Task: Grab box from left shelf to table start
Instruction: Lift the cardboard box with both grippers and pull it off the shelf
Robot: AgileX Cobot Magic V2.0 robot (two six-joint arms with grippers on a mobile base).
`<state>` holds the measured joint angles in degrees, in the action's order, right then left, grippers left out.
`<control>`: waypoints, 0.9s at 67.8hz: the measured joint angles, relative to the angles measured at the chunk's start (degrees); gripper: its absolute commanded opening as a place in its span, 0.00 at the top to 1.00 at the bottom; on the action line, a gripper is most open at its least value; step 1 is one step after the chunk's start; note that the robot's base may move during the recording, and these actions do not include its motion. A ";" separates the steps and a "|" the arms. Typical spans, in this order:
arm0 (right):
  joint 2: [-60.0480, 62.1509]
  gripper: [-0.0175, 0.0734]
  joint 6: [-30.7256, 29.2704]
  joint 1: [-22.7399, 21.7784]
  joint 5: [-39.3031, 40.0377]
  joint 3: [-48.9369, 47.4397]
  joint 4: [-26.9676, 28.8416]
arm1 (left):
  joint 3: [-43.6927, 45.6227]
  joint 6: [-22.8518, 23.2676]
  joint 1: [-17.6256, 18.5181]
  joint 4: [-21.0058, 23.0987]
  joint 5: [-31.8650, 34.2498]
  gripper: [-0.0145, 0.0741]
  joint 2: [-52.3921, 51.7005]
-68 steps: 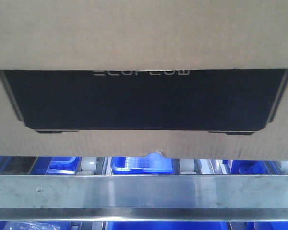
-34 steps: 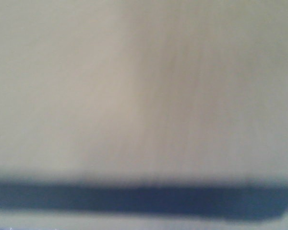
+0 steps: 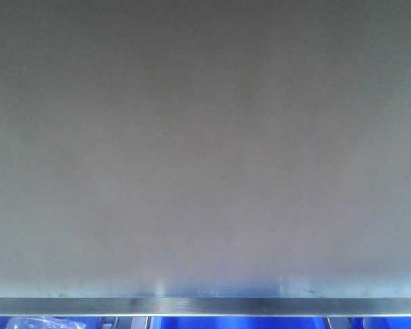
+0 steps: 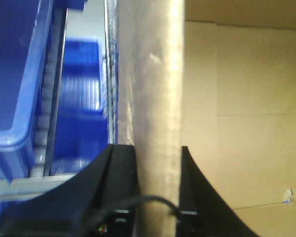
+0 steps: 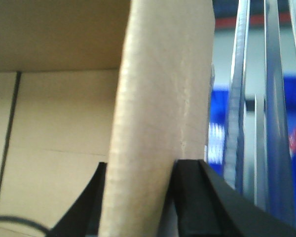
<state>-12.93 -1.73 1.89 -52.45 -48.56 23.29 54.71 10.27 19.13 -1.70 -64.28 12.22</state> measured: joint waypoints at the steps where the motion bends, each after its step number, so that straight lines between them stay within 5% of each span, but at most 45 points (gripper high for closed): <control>1: 0.36 0.74 0.00 0.00 0.23 0.00 0.15 | 0.00 0.00 0.00 0.00 0.23 0.94 -0.33; 61: 4.82 0.74 0.00 0.00 2.80 -0.40 1.06 | 0.00 -0.49 0.00 0.70 2.39 0.94 -3.52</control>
<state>-8.10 -1.73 1.89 -49.65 -48.96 24.35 54.71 9.78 19.13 -1.01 -61.90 8.70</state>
